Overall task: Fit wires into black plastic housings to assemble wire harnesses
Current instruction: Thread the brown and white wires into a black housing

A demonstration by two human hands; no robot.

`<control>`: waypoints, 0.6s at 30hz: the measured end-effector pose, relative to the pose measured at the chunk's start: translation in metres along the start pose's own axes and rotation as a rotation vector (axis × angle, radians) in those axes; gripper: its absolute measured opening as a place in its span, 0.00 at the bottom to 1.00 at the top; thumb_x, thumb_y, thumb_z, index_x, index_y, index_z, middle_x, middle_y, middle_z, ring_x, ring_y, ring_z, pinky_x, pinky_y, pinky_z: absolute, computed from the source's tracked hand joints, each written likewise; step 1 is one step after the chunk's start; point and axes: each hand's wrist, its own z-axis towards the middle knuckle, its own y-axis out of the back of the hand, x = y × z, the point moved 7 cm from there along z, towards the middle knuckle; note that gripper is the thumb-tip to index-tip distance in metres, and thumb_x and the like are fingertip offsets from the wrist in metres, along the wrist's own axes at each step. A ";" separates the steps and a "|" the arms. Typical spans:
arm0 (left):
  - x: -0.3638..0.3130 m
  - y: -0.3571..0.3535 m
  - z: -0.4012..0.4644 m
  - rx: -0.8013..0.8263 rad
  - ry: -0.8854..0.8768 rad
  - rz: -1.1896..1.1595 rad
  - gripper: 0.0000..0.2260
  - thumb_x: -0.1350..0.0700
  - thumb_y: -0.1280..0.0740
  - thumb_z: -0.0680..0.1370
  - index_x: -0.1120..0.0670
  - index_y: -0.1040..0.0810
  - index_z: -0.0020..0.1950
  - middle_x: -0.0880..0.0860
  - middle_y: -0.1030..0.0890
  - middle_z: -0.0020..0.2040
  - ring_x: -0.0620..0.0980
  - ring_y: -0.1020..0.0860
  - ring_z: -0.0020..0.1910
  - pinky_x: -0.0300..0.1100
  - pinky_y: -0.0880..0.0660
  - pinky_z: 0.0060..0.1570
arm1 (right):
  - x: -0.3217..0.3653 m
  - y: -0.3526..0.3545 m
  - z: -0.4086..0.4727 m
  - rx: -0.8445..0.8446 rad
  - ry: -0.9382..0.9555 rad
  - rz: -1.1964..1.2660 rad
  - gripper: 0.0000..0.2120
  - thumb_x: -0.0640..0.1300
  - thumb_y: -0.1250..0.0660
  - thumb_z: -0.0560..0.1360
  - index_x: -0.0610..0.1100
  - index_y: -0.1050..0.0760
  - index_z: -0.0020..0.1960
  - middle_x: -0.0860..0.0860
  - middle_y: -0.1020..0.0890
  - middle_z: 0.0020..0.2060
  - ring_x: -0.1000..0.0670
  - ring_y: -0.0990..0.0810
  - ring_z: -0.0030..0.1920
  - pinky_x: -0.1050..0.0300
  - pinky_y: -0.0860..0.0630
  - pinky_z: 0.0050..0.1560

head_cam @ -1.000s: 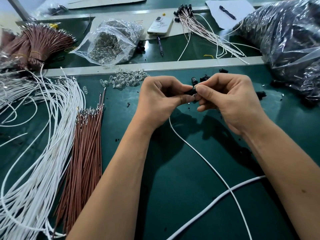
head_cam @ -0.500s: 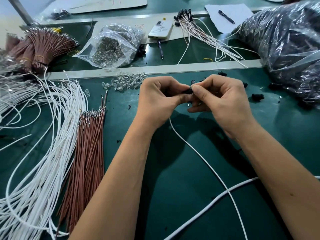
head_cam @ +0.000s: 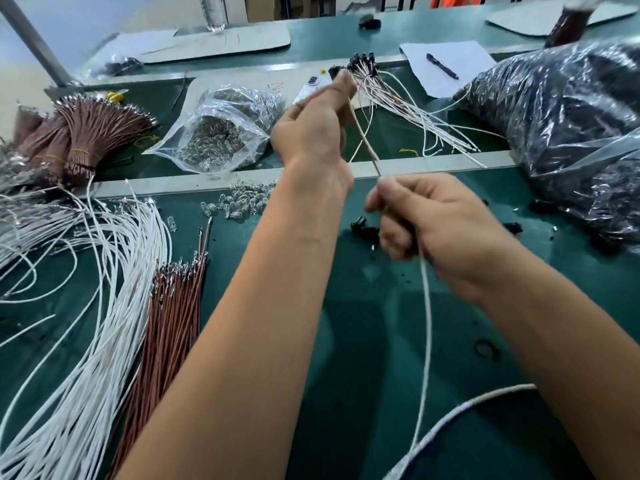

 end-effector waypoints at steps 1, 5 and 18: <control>-0.002 -0.005 0.009 -0.001 0.017 0.015 0.21 0.58 0.22 0.72 0.63 0.19 0.63 0.56 0.13 0.50 0.46 0.22 0.40 0.34 0.29 0.33 | 0.007 0.008 0.005 -0.010 -0.013 0.048 0.16 0.42 0.43 0.87 0.40 0.26 0.43 0.51 0.33 0.21 0.52 0.34 0.22 0.60 0.37 0.26; 0.000 -0.033 0.035 0.091 0.064 0.120 0.08 0.53 0.28 0.78 0.58 0.19 0.50 0.54 0.16 0.46 0.48 0.23 0.37 0.35 0.31 0.31 | 0.039 0.043 0.056 -0.041 -0.079 0.164 0.16 0.42 0.46 0.88 0.43 0.29 0.42 0.54 0.37 0.21 0.55 0.39 0.20 0.66 0.45 0.23; 0.032 -0.027 0.090 0.232 -0.068 0.892 0.08 0.59 0.27 0.77 0.57 0.20 0.39 0.58 0.14 0.41 0.51 0.22 0.33 0.38 0.26 0.34 | 0.074 0.133 0.291 -0.380 -0.128 -0.968 0.10 0.35 0.43 0.84 0.35 0.23 0.53 0.39 0.20 0.43 0.45 0.22 0.35 0.58 0.35 0.29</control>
